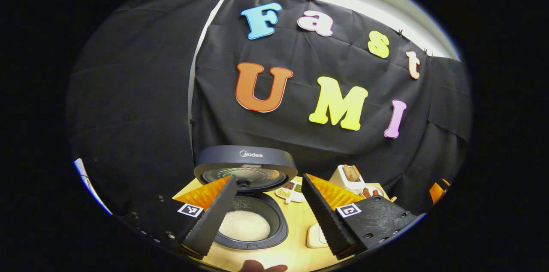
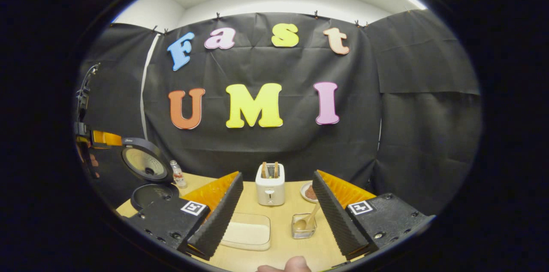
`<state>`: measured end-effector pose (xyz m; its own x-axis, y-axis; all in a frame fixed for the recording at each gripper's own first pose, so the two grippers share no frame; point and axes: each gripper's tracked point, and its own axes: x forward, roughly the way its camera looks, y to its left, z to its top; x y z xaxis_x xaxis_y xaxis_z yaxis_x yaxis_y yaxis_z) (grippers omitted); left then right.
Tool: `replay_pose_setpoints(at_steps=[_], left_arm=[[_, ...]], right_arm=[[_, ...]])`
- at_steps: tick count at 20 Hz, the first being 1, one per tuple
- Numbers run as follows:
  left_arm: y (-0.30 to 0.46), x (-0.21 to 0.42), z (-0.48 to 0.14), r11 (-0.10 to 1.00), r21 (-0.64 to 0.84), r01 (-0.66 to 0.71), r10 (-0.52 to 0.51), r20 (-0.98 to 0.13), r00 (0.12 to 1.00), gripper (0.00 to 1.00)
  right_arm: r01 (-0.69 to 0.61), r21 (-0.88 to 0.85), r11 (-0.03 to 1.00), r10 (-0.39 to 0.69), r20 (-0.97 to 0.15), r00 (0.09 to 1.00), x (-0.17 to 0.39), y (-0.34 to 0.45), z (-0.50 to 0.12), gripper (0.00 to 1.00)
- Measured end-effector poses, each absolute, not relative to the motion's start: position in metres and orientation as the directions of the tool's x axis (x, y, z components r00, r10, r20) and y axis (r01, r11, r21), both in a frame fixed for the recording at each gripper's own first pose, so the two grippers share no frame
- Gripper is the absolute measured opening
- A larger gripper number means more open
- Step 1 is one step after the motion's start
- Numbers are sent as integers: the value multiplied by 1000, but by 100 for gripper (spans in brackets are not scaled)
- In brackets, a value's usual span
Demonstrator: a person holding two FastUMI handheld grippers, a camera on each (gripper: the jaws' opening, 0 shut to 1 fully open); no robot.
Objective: Close the left gripper, press the button to open the rice cooker; take a wooden spoon from the chopstick holder with the right hand, scoop a spoonful of rice and pour it into the rice cooker, then put the wooden spoon back into the chopstick holder.
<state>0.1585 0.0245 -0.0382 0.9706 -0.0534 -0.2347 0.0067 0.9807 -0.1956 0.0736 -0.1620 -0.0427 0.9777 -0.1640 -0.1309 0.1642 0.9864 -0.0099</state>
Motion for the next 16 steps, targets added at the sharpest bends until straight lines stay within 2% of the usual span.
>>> replay_pose_setpoints(at_steps=[1,4,7,9,10,16], left_arm=[[20,155,-33,980,-197,18,-62,-217,974,94],[8,148,-21,980,-195,41,-76,-171,982,94],[-4,142,-22,980,-194,51,-85,-174,981,94],[-10,143,-23,987,-155,48,-74,-161,984,97],[-14,144,-25,991,-126,48,-68,-159,985,93],[-43,158,-31,996,-67,64,-72,-120,990,94]], right_arm=[[163,-2,987,-162,-144,976,73,-164,-46,100],[176,10,984,-171,-185,968,74,-176,-62,100],[186,33,982,-173,-235,956,81,-191,-79,100],[194,42,980,-175,-276,945,89,-203,-97,100],[199,45,979,-177,-295,939,92,-211,-106,100],[223,65,973,-181,-384,905,137,-258,-164,100]])
